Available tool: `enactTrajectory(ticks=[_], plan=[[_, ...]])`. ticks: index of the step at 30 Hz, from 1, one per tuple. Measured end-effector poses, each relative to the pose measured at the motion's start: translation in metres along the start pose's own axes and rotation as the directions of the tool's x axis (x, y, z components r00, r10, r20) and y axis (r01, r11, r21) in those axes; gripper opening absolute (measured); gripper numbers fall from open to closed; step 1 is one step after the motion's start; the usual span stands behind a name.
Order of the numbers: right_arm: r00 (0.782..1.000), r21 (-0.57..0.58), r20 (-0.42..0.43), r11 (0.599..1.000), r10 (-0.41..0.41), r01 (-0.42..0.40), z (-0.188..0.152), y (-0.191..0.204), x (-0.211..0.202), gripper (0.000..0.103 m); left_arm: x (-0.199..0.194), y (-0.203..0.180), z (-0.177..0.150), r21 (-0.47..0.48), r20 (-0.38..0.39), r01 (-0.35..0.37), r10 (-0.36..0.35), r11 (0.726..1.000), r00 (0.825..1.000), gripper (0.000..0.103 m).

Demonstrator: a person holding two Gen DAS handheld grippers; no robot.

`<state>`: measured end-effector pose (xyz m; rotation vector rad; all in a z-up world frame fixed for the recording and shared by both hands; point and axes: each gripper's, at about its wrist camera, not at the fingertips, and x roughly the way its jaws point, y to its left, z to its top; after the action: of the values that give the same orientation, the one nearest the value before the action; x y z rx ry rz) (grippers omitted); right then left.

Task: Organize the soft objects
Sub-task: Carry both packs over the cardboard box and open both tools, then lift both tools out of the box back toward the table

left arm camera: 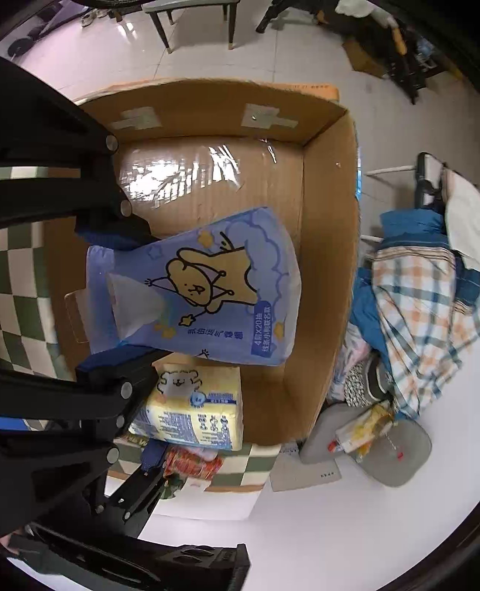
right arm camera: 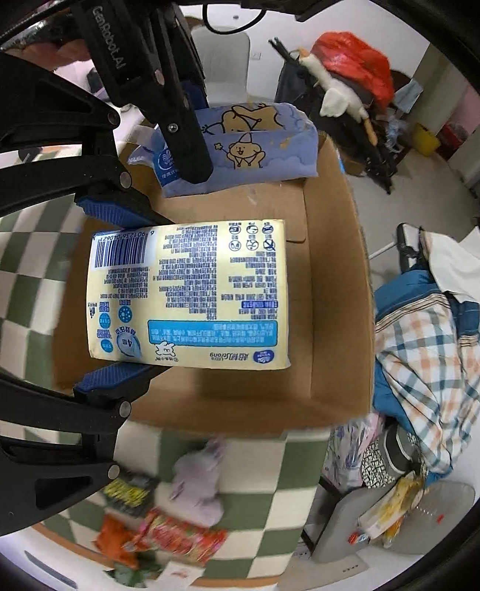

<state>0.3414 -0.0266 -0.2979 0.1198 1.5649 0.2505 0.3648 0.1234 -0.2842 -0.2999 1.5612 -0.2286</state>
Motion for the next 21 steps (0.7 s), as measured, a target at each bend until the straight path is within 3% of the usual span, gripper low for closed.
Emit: enactTrajectory(ticks=[5,9,13,17,21], plan=[[0.998,-0.014,-0.036,0.999,-0.041,0.041,0.032,0.006,0.047,0.066,0.033,0.017,0.025,0.008,-0.071,0.02,-0.019,1.0,0.997,0.042],[0.996,-0.01,-0.048,0.998,-0.069,0.069,0.05,0.005,0.069,0.066,0.046,0.022,0.033,0.016,-0.086,0.013,-0.012,1.0,0.996,0.044],[0.995,-0.025,-0.051,0.996,-0.088,0.086,0.063,0.004,0.084,0.067,0.054,0.024,0.041,0.019,-0.088,-0.034,0.036,0.999,0.995,0.05],[0.995,-0.018,-0.047,0.996,-0.088,0.088,0.07,0.002,0.086,0.089,0.055,0.03,0.042,-0.011,-0.085,-0.045,0.044,0.999,0.995,0.068],[0.996,-0.009,-0.036,0.996,-0.085,0.085,0.065,0.0,0.078,0.09,0.049,0.032,0.034,-0.015,-0.067,-0.062,0.061,0.998,0.996,0.09]])
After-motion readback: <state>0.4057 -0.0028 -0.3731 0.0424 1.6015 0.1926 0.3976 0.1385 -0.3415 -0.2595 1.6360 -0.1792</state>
